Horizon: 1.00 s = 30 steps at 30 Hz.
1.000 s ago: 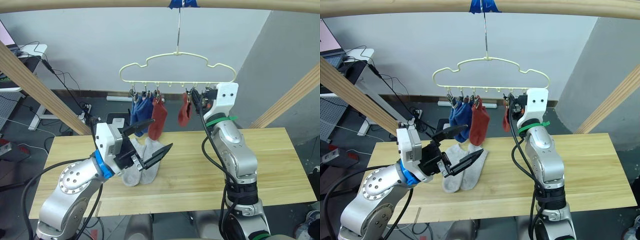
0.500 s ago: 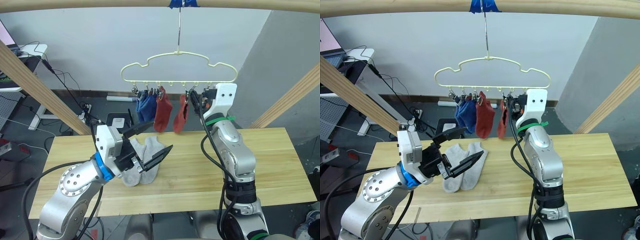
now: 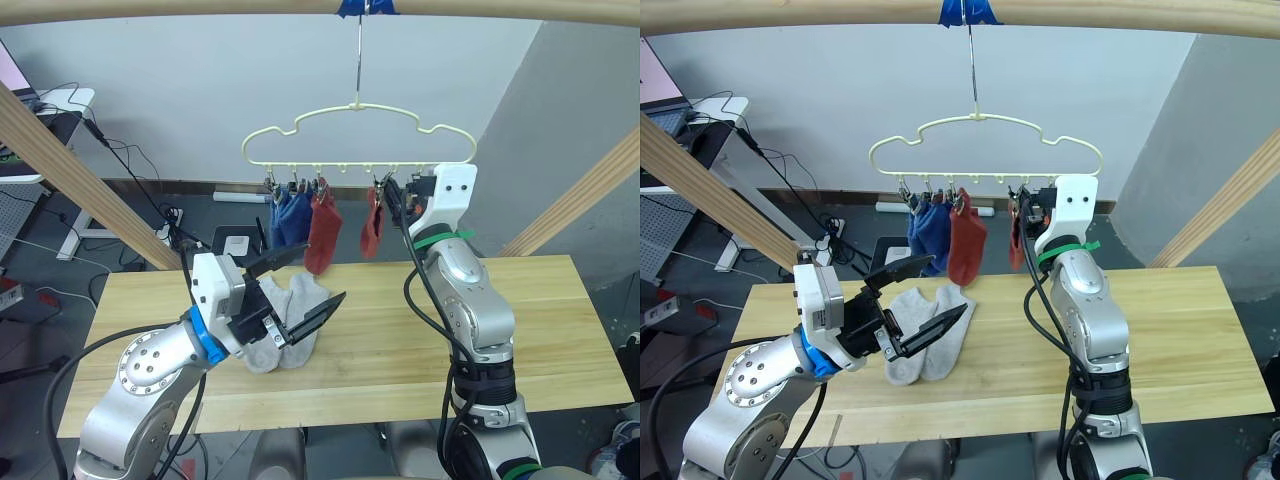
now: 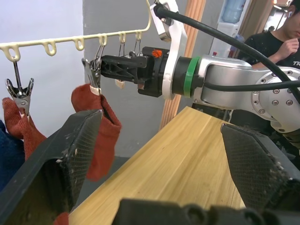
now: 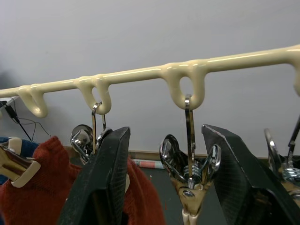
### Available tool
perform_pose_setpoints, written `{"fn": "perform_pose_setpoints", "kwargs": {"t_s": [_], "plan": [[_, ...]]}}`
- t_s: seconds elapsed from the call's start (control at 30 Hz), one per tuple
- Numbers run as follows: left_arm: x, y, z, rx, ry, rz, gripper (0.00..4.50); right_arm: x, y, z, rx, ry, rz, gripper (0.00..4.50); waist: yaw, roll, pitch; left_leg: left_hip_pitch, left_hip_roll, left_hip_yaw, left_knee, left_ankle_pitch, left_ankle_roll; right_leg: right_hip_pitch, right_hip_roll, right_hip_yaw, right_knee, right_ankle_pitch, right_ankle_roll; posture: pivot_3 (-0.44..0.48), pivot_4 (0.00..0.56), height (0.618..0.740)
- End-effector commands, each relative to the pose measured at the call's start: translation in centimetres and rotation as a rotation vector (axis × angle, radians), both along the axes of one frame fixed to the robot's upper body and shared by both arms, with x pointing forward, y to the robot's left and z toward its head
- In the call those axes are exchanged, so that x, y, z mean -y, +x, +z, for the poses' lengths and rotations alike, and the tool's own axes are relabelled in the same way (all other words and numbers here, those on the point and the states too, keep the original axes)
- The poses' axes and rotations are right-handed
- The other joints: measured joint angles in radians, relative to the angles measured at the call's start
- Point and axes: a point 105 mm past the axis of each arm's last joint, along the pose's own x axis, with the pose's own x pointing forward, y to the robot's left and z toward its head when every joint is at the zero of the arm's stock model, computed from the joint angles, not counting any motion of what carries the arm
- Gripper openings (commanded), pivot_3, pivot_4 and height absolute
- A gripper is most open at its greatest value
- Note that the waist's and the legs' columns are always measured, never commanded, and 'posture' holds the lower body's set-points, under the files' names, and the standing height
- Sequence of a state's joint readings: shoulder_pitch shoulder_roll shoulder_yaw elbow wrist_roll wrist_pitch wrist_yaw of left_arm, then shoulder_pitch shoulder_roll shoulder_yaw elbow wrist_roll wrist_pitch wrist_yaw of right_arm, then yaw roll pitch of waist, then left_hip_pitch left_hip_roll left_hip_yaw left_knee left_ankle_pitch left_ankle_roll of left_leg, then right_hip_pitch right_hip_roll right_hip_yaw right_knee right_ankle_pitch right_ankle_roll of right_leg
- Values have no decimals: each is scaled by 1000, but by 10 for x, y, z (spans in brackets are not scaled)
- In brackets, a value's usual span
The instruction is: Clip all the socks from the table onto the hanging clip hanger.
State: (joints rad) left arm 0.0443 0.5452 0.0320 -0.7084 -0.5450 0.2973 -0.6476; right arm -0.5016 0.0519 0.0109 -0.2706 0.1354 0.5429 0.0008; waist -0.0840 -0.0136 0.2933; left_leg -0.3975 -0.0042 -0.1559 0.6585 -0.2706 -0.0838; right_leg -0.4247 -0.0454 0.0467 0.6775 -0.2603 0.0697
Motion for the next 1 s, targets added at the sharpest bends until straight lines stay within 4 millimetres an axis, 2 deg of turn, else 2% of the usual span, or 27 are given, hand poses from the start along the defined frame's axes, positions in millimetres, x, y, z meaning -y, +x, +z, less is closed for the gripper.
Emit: {"fn": "perform_pose_setpoints", "kwargs": {"t_s": [0.03, 0.37, 0.63, 1.0], "plan": [[4, -6, 4, 27, -7, -22, 4500, -2, -7, 21, 83, 15, 10, 1626, 0, 0, 0, 0, 0, 0, 0, 0, 0, 0, 0, 0, 0, 0, 0, -61, 278, 740], [8, -8, 5, 28, -10, -27, 4500, -1, -7, 22, 88, 2, 5, 1626, 0, 0, 0, 0, 0, 0, 0, 0, 0, 0, 0, 0, 0, 0, 0, -64, 277, 740], [10, -6, 7, 31, -10, -33, 4500, 0, -8, 30, 116, -2, 3, 1626, -1, 0, 0, 0, 0, 0, 0, 0, 0, 0, 0, 0, 0, 0, 0, -70, 274, 740], [13, -5, 10, 35, -11, -36, 4500, -3, -9, 25, 96, 2, 18, 1626, 0, 0, 0, 0, 0, 0, -1, 0, 0, 0, 0, 0, 0, 0, 0, -66, 268, 740]]}}
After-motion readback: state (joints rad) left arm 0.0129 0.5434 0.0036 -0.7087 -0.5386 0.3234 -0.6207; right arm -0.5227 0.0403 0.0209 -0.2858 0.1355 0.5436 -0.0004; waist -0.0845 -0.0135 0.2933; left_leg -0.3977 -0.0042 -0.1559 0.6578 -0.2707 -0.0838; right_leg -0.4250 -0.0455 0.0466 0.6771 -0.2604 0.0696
